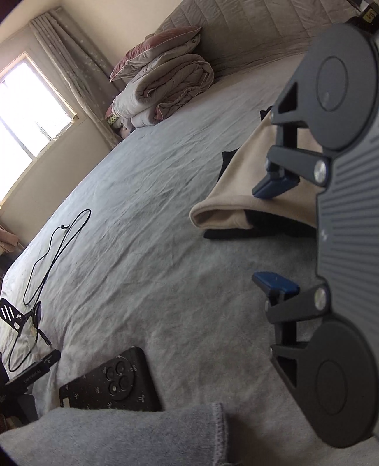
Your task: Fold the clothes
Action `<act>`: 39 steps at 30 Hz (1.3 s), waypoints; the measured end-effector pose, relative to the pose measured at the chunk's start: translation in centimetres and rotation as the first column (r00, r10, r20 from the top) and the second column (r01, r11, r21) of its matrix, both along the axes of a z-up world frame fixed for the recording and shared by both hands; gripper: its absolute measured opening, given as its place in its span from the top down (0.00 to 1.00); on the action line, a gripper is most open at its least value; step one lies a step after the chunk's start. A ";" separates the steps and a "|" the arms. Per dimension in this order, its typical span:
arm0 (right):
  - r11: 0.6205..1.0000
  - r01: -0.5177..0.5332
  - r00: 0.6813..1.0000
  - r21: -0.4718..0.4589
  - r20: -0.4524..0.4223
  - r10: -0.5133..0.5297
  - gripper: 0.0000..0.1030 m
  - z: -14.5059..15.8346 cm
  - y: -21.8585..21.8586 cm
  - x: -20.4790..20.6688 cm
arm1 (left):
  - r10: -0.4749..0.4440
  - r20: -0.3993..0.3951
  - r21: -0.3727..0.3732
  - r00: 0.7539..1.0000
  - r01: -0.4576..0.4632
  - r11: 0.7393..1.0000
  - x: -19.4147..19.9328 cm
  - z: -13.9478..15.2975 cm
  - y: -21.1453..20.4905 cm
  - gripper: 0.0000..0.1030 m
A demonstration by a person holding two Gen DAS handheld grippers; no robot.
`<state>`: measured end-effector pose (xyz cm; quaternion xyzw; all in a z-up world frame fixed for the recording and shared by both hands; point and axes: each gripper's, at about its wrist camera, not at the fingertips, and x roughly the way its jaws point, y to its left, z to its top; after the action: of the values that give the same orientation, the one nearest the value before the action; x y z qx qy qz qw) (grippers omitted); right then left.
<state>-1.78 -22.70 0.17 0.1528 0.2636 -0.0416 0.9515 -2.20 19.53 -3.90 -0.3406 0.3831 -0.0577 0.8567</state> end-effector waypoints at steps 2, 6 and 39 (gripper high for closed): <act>1.000 -0.022 1.000 0.011 0.005 0.022 0.38 0.0 0.5 0.0 | -0.003 -0.031 -0.074 1.000 0.000 0.997 -0.1 -0.7 0.6 0.44; 0.996 -0.084 0.996 0.042 0.000 0.084 0.52 -0.3 2.0 0.7 | -0.020 -0.068 -0.158 0.997 0.009 0.987 0.5 -1.7 0.5 0.44; 0.933 -0.287 0.939 0.217 -0.127 0.319 0.71 -2.1 8.2 4.7 | -0.050 0.124 -0.236 0.991 0.079 0.969 3.5 3.1 -8.1 0.80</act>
<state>2.94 -14.54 -1.91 0.1989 0.3622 0.1200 0.9027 1.34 11.47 -0.83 -0.4253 0.3334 -0.1514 0.8277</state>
